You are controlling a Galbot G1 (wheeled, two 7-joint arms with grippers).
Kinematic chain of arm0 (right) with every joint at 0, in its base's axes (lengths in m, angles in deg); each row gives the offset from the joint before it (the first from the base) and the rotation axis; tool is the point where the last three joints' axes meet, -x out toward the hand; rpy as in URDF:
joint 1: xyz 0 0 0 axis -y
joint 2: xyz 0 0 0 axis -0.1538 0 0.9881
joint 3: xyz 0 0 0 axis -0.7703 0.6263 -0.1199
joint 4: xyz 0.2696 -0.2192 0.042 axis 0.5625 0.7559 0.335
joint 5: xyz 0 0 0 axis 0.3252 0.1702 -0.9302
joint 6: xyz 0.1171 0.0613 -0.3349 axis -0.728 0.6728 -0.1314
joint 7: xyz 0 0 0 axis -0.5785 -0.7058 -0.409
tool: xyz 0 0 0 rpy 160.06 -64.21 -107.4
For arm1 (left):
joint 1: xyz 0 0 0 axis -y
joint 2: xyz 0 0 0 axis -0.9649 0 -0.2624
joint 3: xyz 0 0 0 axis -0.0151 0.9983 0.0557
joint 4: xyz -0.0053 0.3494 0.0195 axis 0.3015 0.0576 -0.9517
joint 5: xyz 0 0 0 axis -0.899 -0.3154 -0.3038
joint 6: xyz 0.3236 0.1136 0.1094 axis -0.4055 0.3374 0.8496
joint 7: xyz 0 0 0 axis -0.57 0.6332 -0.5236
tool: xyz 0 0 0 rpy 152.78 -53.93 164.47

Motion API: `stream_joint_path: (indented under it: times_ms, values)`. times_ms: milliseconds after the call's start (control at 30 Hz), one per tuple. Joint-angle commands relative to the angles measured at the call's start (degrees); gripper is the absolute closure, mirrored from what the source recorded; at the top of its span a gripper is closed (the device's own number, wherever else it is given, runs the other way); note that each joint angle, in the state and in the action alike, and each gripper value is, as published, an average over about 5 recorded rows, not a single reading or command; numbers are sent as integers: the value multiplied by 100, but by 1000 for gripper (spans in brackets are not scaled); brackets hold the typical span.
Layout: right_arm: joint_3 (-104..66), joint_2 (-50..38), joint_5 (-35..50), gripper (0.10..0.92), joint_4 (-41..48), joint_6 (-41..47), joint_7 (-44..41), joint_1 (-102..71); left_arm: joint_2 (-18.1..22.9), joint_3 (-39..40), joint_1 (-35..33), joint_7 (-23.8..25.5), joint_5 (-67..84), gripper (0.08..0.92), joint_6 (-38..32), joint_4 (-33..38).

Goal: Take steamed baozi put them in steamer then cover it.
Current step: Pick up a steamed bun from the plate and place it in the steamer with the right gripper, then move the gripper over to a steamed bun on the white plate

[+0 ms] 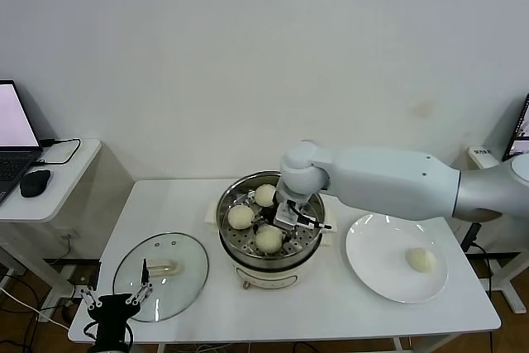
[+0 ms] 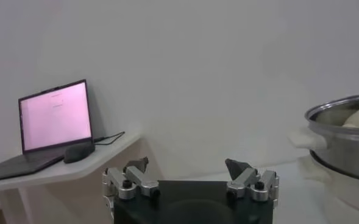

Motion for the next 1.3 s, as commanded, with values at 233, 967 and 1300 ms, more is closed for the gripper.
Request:
stream_joint_path:
  times_ms: [233,967,1300]
  values:
    - [-655,-879,734,203,-238,818,-30,432,-118,-47,43,5,28,177,8,12]
    - [-3165,-4805,109,203,-885,2775,-211,-2642,-452,228,327,5,143,177,54,-53]
    - [-5828,-4266,-820,203,74,2159,-263,-5669,-411,249,238,23,89,177,72,-95]
